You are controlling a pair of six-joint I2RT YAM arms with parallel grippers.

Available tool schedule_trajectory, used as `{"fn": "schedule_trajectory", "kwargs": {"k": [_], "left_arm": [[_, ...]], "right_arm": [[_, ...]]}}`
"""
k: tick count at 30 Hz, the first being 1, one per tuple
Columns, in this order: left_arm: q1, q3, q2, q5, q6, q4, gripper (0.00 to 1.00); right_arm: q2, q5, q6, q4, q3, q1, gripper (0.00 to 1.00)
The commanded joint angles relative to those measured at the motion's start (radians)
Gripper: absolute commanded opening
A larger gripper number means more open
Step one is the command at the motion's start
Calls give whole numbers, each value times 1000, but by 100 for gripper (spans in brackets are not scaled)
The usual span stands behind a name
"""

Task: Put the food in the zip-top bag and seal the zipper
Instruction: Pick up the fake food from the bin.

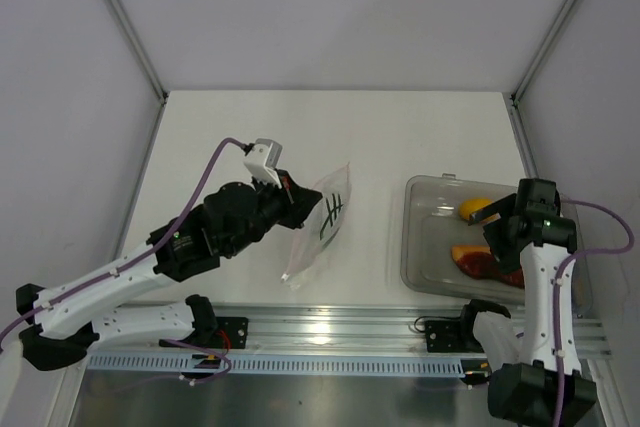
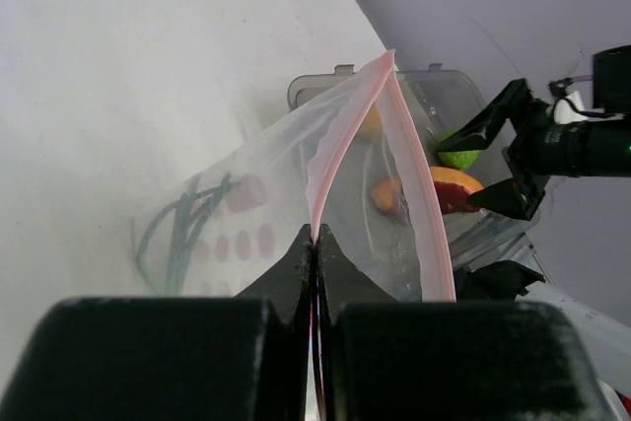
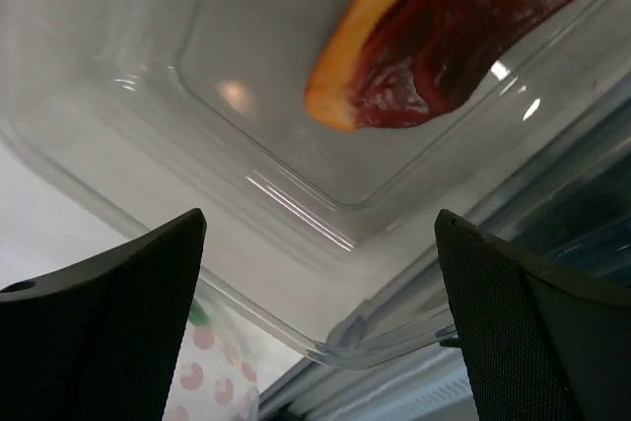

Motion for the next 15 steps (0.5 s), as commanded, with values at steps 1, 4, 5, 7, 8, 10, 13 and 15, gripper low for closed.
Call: {"fn": "schedule_trajectory", "kwargs": {"k": [1,4,5,7,8,10,13,15], "left_arm": [[-5,-23,-30,34,7,44,1],[-4,-34,-35,49,7,53,1],[-4,-34,-36,51,7,56,0],[-4,-42,-38,60,8,63,1],[-4,-45,-41,63,10,66,0],[-2,-51,-43,71,10,73,1],[-1,-59,-50,77,8,81,1],[4,-72,-62,87,5,93,1]], "right_arm": [[70,-115,-13,1,-43,-56,99],[93,-162,-27,5,-72,-145,99],[90,-157,-24,11,-77,-154,99],[81,-146,-6,37,-93,-162,99],[81,-127,3,41,-110,-165,99],[83,-109,28,60,-129,-173,99],[90,-89,65,85,-166,-174,99],[107,-58,92,102,-190,-174,99]]}}
